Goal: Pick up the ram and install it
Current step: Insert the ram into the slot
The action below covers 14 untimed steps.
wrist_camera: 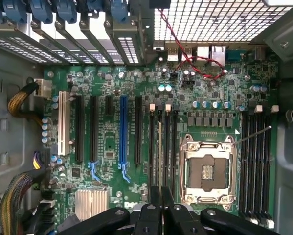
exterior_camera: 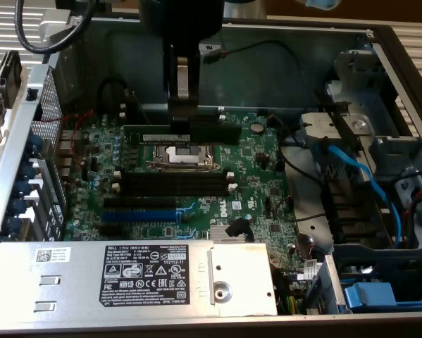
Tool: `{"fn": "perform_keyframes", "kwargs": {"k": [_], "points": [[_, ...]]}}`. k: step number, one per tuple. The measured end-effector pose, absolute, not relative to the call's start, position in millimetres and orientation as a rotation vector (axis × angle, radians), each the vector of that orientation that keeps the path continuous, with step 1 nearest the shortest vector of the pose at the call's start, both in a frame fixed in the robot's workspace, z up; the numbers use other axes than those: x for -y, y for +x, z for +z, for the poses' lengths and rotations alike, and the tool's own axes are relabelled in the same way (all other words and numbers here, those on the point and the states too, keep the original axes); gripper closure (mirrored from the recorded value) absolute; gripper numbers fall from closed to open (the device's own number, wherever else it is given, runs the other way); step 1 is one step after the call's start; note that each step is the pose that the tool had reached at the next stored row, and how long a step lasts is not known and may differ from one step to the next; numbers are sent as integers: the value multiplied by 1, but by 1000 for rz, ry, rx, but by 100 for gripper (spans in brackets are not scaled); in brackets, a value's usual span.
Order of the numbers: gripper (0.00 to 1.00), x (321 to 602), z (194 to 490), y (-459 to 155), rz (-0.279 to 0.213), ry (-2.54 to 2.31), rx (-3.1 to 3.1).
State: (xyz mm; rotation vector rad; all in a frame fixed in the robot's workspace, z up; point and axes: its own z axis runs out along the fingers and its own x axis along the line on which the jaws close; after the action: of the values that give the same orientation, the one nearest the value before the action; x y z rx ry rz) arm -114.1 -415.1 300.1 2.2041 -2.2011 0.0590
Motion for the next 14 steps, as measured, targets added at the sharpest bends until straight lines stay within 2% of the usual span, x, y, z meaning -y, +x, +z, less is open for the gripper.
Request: {"fn": "perform_keyframes", "kwargs": {"k": [14], "points": [[88, 418, 276, -119, 70, 2207, 2208]]}}
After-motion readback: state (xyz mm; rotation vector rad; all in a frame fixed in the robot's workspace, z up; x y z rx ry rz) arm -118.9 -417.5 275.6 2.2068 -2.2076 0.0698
